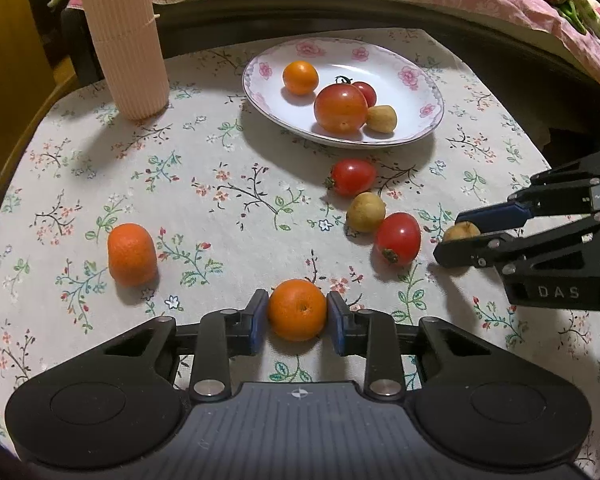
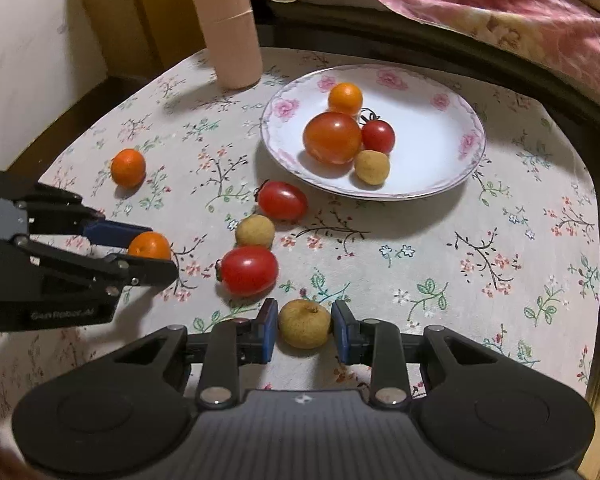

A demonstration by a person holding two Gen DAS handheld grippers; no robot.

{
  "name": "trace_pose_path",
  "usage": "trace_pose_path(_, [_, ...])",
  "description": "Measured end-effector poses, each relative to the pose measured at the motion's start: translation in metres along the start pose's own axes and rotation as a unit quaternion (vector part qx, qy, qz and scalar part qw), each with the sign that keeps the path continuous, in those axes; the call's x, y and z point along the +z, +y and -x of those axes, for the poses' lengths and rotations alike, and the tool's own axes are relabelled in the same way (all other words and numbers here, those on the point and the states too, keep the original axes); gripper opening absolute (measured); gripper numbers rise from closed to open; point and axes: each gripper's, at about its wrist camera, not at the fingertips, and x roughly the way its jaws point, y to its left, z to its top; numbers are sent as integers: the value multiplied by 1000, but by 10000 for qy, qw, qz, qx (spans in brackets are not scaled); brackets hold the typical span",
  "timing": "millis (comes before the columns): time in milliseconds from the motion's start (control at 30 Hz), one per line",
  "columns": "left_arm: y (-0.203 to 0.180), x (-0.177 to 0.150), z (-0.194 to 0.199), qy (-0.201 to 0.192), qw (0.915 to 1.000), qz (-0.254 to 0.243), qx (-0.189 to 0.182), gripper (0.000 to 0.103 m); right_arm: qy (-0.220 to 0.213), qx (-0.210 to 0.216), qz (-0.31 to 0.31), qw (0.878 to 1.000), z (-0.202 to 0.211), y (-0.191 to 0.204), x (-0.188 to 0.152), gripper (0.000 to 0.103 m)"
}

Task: Organize fruits
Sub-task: 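Grasp an orange with the left tool while the right tool grasps a brown longan, then carry the orange and longan over the white plate with both tools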

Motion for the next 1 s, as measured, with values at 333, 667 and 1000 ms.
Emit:
trace_pose_path(333, [-14,-2,0,30,9996,-246,-146,39,-19,197,182,9996,6,11,-4,30])
trace_pose_path(667, [-19,-3,-1,30,9993,-338,-183,49,80,169,306,9994,1,14,-9,30])
trace_pose_path(1000, [-20,-3,-2,67,9991,-384,-171,50,108,146,282,9994,1,13,-9,30])
